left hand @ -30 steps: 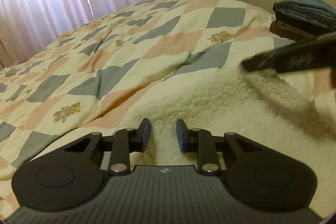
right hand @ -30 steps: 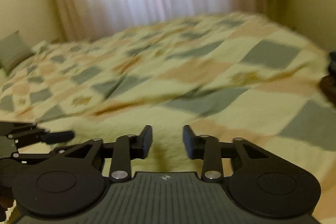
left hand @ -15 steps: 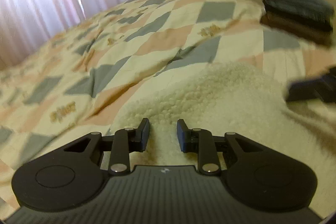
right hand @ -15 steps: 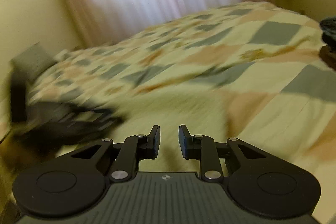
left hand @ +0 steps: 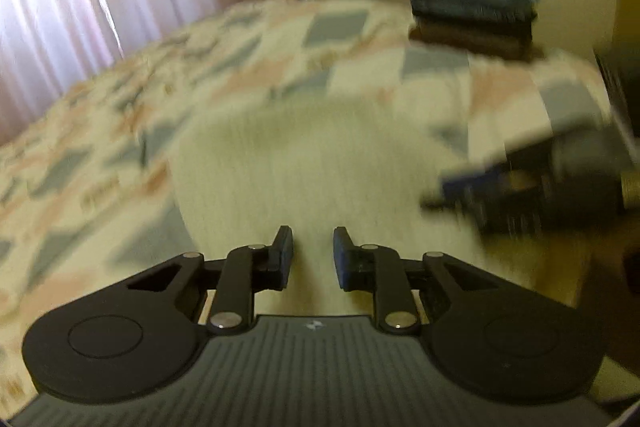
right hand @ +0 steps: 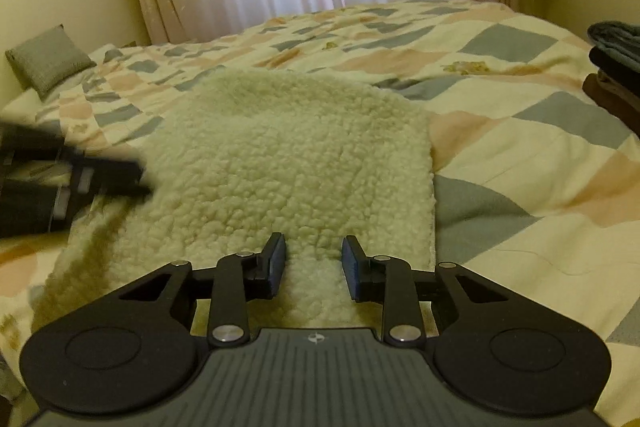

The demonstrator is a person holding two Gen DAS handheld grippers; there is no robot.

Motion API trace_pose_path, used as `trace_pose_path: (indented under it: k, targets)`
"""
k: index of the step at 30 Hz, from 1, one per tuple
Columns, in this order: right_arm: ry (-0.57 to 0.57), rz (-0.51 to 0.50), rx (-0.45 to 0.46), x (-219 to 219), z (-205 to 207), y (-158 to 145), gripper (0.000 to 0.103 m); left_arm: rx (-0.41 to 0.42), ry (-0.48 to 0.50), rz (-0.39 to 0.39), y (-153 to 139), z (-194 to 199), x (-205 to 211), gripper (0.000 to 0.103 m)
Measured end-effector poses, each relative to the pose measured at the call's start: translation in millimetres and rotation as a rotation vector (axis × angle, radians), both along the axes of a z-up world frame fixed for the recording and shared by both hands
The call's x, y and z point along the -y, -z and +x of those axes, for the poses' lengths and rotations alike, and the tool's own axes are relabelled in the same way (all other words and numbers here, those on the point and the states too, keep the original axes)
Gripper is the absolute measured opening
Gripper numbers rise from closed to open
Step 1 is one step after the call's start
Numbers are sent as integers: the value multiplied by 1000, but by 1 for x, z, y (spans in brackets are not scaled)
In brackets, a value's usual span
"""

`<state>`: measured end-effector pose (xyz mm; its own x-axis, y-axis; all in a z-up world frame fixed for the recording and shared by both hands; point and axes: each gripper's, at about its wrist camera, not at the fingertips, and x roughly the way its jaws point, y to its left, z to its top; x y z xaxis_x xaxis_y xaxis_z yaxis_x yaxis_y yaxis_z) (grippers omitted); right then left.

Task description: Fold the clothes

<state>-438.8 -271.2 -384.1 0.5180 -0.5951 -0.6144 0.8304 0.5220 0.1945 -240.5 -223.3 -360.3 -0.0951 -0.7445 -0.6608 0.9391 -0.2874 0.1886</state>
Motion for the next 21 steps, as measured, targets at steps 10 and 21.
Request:
trace_pose_path:
  k: [10,21]
  targets:
    - [38,-19,-5,-30,-12,1,28,206,6,-77,28,-31,-12,13]
    - [57,-32,-35,-63,-23,1,30,11,-24,-86,-1,-27,-65,18]
